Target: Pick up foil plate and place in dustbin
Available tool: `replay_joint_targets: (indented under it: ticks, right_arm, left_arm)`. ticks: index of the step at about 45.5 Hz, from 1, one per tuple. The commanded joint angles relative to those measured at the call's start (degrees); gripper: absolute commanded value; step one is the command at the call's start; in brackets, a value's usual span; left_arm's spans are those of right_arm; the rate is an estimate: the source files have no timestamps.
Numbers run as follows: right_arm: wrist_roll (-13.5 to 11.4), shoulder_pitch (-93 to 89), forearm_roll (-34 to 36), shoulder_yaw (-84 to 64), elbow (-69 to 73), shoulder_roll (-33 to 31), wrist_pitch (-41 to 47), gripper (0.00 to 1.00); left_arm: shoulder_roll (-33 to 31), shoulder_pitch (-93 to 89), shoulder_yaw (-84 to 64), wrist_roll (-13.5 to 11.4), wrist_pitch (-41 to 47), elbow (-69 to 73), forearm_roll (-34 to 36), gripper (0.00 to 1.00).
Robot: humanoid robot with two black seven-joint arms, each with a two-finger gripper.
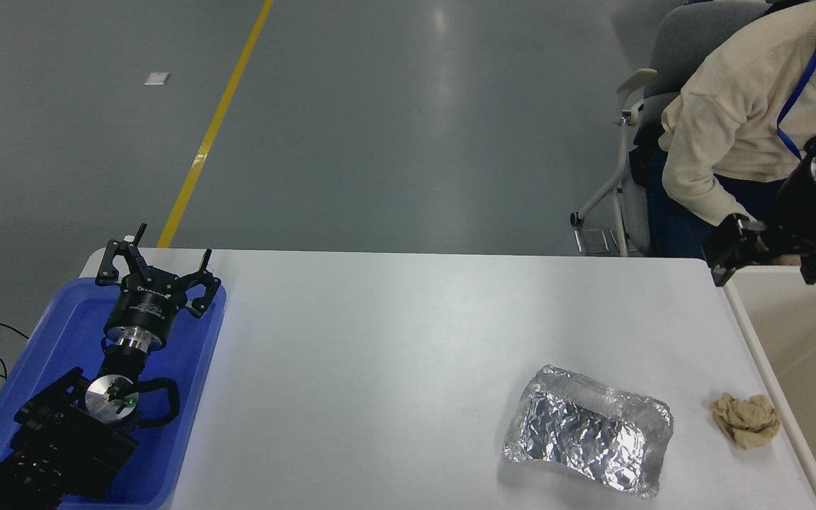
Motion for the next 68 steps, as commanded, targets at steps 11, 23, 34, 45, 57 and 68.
replay_joint_targets:
  ticks: [11,23,34,45,57,68]
  right_arm:
    - [-0.06,-23.37,7.87,9.95,-10.76,-2.98,0.00,1.00]
    - [-0.06,-31.72,11.13,10.56,-11.03,-3.59,0.00,1.00]
    - [-0.06,-39.19,11.13,14.78,-11.03,-4.74,-8.33,1.00]
    - [-0.06,-42.97,11.31,16.71,-10.59,-6.14,-26.89,0.99]
    - [-0.06,-45.87,11.22,20.58,-10.41,-5.18,-27.07,1.00]
    - [-0.06,-47.11,10.70,21.38,-10.15,-2.63,-26.98,0.98]
  left_arm:
    - [0.00,0.00,0.00,-0.01,0.00,0.03,0.01,1.00]
    - [0.00,0.00,0.00,-0.09,0.00,-0.06,0.01,1.00]
    - [0.00,0.00,-0.09,-0.18,0.00,0.03,-0.08,1.00]
    - [0.00,0.00,0.00,-0.18,0.00,0.03,-0.08,1.00]
    - [0.00,0.00,0.00,-0.18,0.00,0.03,-0.08,1.00]
    - [0.00,0.00,0.00,-0.18,0.00,-0.06,0.01,1.00]
